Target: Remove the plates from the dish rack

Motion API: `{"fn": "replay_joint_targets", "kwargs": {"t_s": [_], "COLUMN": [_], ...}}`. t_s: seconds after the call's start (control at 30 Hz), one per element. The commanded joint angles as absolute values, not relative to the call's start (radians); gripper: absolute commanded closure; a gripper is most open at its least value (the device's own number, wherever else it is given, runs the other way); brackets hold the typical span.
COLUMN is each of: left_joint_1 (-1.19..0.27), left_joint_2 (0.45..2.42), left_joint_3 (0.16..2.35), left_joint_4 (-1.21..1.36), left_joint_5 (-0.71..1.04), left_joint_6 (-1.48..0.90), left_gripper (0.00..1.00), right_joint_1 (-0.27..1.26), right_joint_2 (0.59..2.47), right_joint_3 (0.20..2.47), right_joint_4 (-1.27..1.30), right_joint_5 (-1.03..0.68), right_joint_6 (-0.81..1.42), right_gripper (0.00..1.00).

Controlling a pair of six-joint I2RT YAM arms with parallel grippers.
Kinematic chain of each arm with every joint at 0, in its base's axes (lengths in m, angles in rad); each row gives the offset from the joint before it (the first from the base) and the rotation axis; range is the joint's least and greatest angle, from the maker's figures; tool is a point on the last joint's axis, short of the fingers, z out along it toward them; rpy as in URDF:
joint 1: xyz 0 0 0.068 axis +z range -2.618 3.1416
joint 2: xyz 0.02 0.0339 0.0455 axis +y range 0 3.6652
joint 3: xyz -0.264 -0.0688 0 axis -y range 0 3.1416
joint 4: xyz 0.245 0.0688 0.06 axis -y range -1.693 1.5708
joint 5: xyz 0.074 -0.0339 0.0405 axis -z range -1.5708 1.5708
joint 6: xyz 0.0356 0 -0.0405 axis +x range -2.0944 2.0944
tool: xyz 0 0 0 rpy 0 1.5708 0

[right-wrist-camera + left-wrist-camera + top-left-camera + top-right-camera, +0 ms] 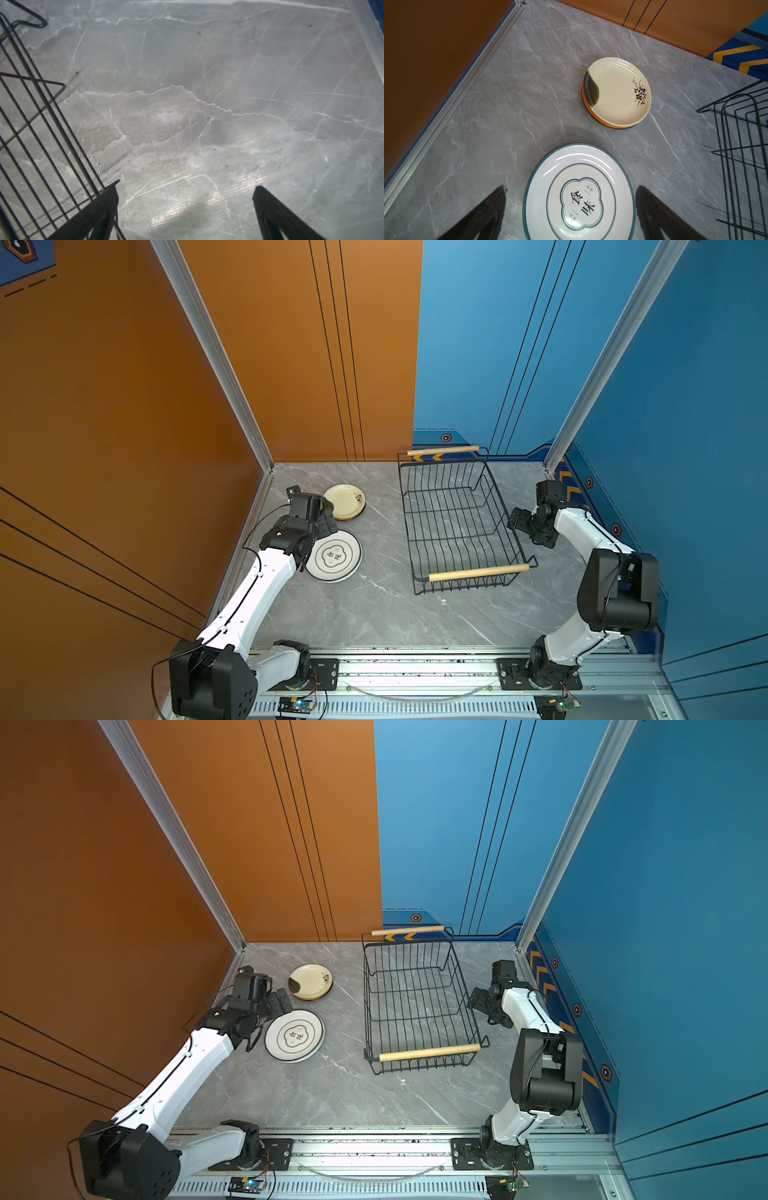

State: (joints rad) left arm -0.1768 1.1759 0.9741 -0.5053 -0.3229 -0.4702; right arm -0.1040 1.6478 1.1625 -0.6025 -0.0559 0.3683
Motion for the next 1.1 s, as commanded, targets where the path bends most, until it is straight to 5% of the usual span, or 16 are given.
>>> {"fn": "replay_joint_targets", "kwargs": {"t_s": [0.0,0.37,1.07], "left_joint_1": [-0.169,-0.171,-0.134], "left_joint_2": [1.165,1.066,1.179], "left_joint_3": [0.931,0.671,0.430], "left_joint_4": [-0.428,-0.009,0.446], "left_joint_5": [-0.384,-0.459,-0.391], "left_joint_6": [-0.413,-0.230,-0.083], "left_gripper": [0.02,0.02,0.02], "right_joint_1": [-0.041,0.056,0.067], "right_joint_2": [1.635,1.537,1.400], "right_joint_3": [1.154,0.970,0.671], "right_joint_4": [-0.613,-0.323,0.225], "right_joint_5": [-0.088,-0.001,0.099], "right_joint_6": [0.301,0.195,0.041], "right_gripper": [0.00,0.00,0.00]}}
